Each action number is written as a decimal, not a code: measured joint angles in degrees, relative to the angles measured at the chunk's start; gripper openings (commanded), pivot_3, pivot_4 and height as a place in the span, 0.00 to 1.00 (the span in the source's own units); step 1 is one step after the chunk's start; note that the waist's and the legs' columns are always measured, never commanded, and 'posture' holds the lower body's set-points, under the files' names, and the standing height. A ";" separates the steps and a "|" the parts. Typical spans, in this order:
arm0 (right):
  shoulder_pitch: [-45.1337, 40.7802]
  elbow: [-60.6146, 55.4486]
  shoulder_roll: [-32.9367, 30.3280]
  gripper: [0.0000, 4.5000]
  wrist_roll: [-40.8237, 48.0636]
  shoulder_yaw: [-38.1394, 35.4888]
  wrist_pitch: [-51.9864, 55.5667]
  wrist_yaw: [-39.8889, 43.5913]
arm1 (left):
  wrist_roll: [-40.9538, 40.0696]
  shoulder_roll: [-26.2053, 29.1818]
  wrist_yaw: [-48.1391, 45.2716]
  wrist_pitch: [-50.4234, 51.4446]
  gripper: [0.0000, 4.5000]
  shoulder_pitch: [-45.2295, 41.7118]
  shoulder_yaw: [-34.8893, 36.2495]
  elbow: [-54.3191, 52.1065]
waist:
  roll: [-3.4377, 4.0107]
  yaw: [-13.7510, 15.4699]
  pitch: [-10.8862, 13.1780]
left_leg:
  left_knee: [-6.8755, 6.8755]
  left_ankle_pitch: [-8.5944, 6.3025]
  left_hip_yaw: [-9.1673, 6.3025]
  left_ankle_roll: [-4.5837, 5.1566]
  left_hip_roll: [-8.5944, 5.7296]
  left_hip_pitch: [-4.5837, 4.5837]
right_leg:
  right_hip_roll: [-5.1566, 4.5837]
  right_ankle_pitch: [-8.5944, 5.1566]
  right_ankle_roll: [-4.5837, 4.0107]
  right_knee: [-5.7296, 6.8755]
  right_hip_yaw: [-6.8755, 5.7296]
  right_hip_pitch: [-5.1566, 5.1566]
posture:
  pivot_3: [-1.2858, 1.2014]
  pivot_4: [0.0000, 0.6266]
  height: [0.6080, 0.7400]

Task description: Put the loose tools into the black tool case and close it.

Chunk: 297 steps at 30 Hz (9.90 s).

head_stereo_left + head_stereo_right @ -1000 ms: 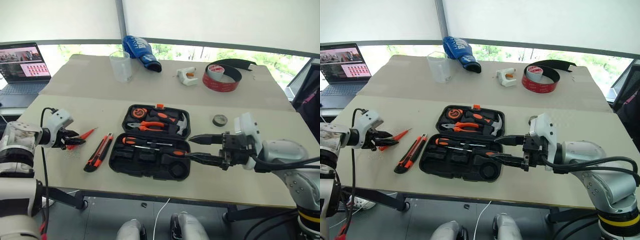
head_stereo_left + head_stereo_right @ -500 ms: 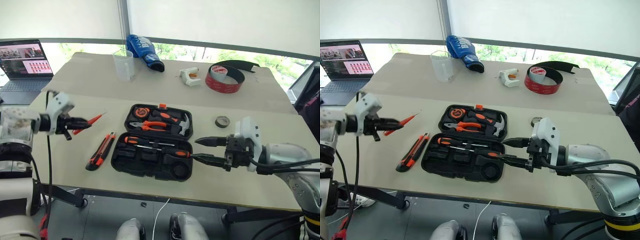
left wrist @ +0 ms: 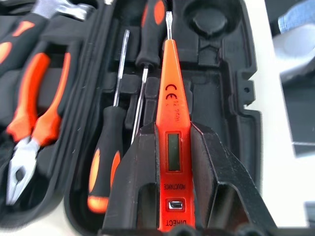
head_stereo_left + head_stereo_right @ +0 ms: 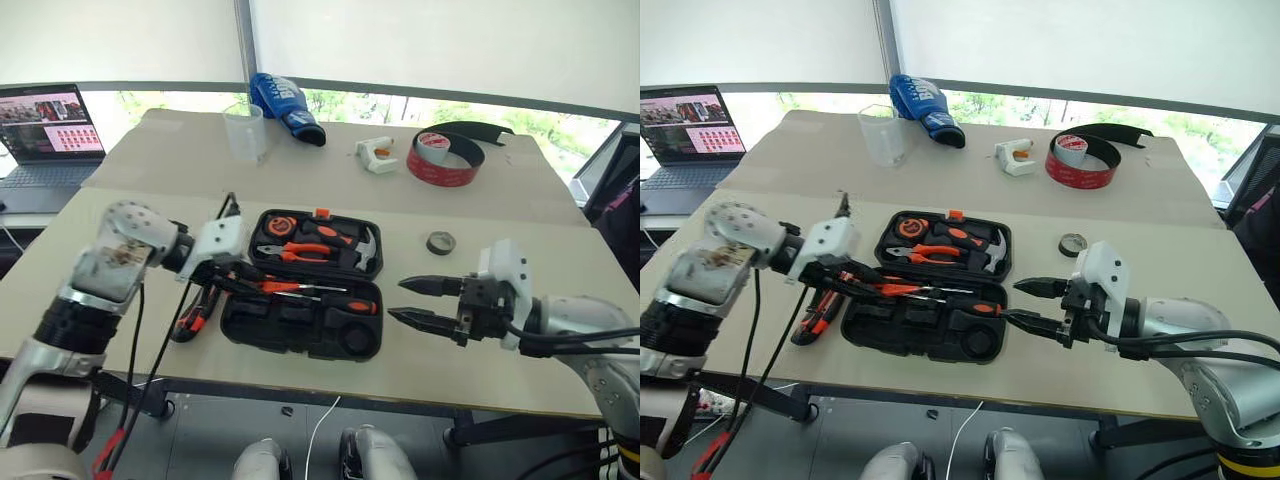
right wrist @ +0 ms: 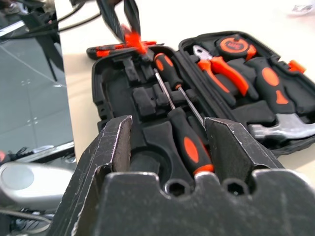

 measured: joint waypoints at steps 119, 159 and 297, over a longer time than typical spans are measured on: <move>-13.25 9.45 4.41 0.73 -5.11 14.24 -6.60 9.39 | -18.32 -3.80 48.44 36.24 1.00 47.88 35.22 -31.70 | 0.09 0.23 0.00 | -0.23 -0.05 -0.12 -0.01 0.09 0.08 | -0.33 0.21 -0.39 -0.15 -0.07 0.03 | 0.52 0.24 0.92; 2.00 -5.58 -1.04 0.73 -0.10 4.88 -2.33 -0.05 | -6.68 4.86 -2.53 -6.14 0.40 10.07 1.15 -2.57 | 0.42 0.35 -0.20 | -0.14 -0.12 -0.11 0.09 -0.01 -0.13 | -0.10 -0.02 0.08 -0.23 -0.11 0.00 | 0.52 0.24 0.92; -52.03 103.03 12.35 0.28 -45.33 23.00 -33.76 -1.56 | -25.85 2.32 22.13 24.35 1.00 20.58 22.11 -26.23 | 0.53 -1.72 -0.16 | 0.00 0.00 0.02 0.03 -0.03 -0.07 | -0.18 0.22 -0.09 -0.05 0.13 0.00 | 0.52 0.24 0.92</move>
